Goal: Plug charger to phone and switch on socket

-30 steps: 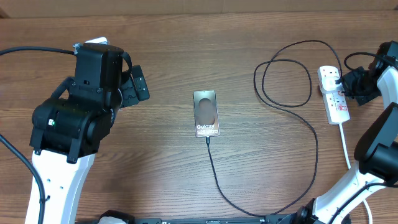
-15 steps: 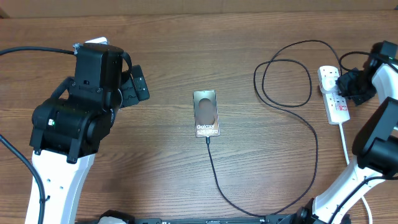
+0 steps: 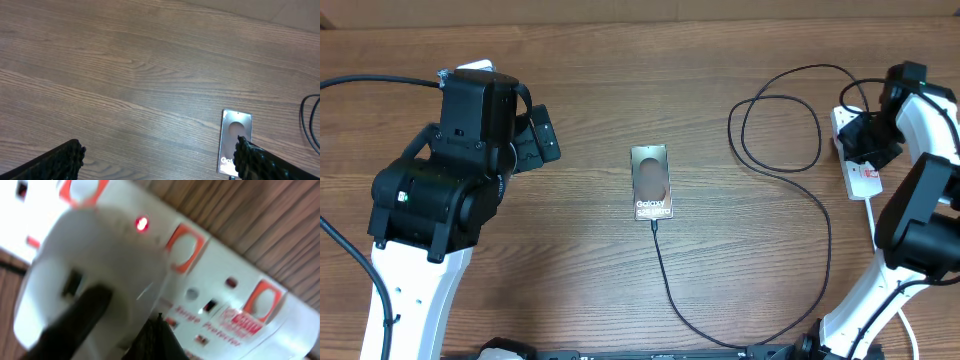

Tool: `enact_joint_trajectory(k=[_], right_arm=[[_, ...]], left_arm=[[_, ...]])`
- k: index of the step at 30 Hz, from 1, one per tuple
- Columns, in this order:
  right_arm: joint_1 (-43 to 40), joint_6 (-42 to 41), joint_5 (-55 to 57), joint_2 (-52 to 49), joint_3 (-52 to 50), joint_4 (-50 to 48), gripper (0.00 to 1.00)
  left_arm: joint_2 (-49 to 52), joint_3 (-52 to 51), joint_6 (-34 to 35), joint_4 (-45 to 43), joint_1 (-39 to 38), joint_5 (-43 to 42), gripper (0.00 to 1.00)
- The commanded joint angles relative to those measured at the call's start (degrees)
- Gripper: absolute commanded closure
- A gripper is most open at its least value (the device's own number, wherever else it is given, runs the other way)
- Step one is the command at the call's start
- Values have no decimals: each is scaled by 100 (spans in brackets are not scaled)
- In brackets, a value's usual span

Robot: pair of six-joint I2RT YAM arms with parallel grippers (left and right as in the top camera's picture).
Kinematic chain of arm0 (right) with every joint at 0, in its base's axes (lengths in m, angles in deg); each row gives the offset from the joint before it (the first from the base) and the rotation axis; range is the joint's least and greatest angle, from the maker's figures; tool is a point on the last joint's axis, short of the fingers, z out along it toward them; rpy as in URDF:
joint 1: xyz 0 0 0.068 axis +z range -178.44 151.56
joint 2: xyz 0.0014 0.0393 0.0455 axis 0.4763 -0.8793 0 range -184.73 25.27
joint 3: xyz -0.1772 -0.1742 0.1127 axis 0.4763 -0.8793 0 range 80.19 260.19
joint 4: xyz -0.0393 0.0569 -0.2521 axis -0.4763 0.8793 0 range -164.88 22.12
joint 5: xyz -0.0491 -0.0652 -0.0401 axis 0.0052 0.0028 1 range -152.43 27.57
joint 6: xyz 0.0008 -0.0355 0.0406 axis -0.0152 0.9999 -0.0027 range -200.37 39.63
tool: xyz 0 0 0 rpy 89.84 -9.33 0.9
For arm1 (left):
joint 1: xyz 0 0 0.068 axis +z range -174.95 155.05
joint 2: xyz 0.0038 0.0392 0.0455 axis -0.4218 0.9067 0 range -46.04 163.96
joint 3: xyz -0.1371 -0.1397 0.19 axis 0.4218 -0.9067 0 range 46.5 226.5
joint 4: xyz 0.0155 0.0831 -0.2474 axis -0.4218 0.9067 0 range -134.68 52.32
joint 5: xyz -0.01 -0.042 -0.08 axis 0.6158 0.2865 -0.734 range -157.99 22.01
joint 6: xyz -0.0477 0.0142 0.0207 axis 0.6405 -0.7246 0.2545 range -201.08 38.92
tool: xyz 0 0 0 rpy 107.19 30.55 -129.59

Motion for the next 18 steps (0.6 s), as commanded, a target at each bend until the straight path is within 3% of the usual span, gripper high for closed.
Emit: enact_joint_trajectory(k=[1,7,11,18], right_arm=[[42,181,-468,201,177,28,96],[-153,155,-625,1449,619,345,96],[-363,162,-1744,2601,1040,203,96],[-841,160,-4039,4131,1884,-1204,96]], left_arm=[[-122,20,120,-7,-33,61,0],[-431,20,120,-7,-33,59,0],[-778,20,120,-4,-31,61,0],[-1576,20,120,-7,350,59,0]])
